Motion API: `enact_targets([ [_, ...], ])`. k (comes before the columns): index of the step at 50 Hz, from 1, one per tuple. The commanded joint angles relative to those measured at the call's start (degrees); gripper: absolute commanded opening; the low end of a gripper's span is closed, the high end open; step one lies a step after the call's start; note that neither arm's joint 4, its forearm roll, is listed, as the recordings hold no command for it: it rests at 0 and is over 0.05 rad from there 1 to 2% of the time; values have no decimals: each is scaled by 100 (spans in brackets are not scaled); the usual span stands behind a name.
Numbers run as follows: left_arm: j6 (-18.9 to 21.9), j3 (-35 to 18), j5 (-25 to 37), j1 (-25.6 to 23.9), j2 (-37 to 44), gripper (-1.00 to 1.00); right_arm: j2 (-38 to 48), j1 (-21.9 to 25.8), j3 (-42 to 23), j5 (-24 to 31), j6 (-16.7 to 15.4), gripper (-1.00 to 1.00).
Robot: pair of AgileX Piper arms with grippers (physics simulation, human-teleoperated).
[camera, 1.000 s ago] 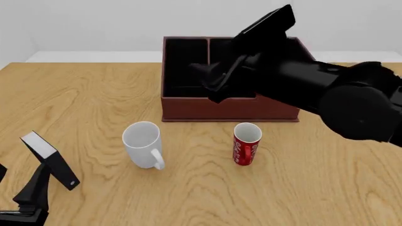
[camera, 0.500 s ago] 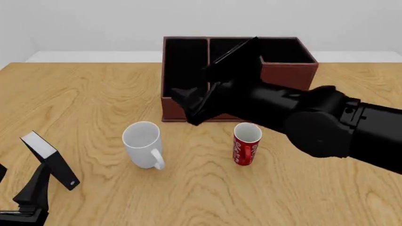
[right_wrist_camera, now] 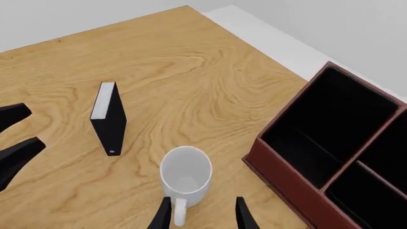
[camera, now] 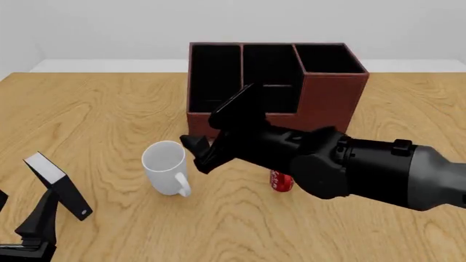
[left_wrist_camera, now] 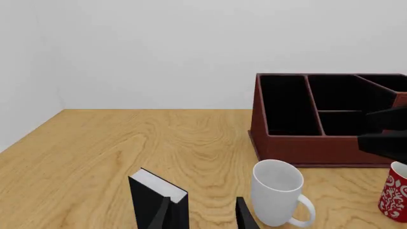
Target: Pick up the white mug and place it to the right of the caddy.
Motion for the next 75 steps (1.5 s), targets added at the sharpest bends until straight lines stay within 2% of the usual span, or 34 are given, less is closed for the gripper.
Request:
enact_targets([
  [1, 0, 0, 0, 0, 0, 100, 435, 173, -209, 32, 166, 100],
  [10, 0, 0, 0, 0, 0, 100, 707, 150, -455, 189, 465, 100],
  [25, 0, 0, 0, 0, 0, 100, 1267, 150, -642, 272, 705, 100],
  [47, 0, 0, 0, 0, 0, 100, 2043, 338, -755, 201, 926, 100],
  [75, 0, 0, 0, 0, 0, 100, 2436, 268, -627, -76, 1112, 100],
])
